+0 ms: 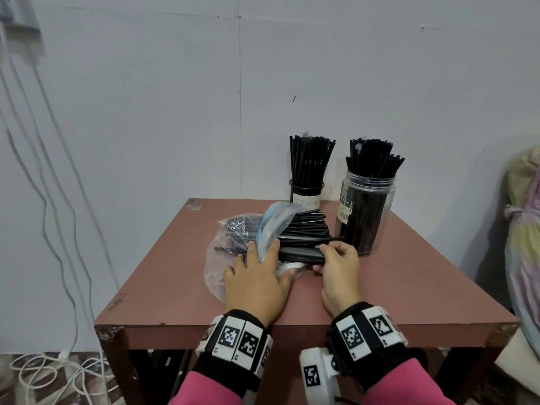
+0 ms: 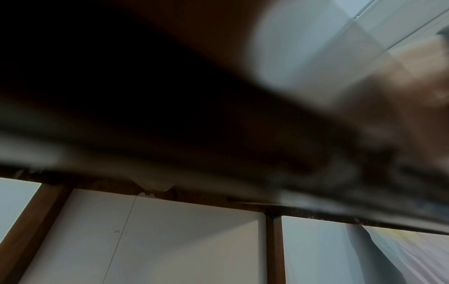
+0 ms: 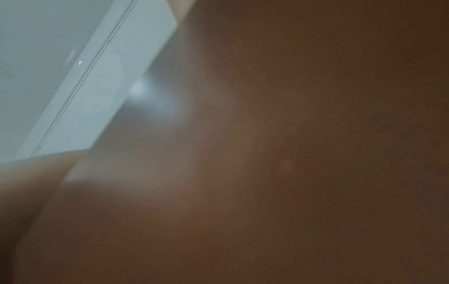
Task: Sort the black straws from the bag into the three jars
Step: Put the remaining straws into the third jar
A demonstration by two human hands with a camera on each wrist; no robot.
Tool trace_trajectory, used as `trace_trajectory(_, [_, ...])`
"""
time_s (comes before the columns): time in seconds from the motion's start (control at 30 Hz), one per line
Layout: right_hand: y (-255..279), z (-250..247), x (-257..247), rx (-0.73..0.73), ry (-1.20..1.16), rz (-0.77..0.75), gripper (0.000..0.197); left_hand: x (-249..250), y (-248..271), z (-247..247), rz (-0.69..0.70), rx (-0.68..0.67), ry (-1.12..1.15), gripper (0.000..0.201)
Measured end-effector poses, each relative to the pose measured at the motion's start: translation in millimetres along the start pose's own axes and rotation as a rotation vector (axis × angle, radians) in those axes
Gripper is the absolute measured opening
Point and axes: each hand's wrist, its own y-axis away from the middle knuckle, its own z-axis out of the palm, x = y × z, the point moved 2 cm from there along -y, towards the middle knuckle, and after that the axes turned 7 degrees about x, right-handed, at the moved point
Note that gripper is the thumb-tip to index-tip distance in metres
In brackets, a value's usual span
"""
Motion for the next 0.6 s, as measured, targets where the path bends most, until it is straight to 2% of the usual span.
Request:
trace_trajectory(0.07, [0, 0, 0, -0.014, -0.021, 0.0, 0.013, 0, -1, 1, 0.002, -0.001, -0.006, 0.063])
trace_trajectory(0.17, [2, 0, -3, -0.13, -0.041, 0.003, 0.012, 0, -2, 2, 0.011, 0.003, -0.004, 0.061])
trace_trajectory(0.27, [7, 1, -2, -0.303, 0.01, -0.006, 0.037, -1, -2, 2, 0.003, 0.014, -0.009, 0.06])
trace_trajectory(0.33, [10, 1, -1, -0.383, 0.049, -0.017, 0.043, -2, -1, 3, -0.01, 0.015, -0.016, 0.061])
trace_trajectory(0.47, [9, -1, -1, -0.35, 0.036, -0.087, 0.031, -1, -1, 3, -0.013, 0.015, -0.012, 0.063])
trace_trajectory(0.6, [10, -3, -2, -0.271, -0.137, -0.073, 0.027, -2, -2, 4, -0.023, 0.03, -0.01, 0.062])
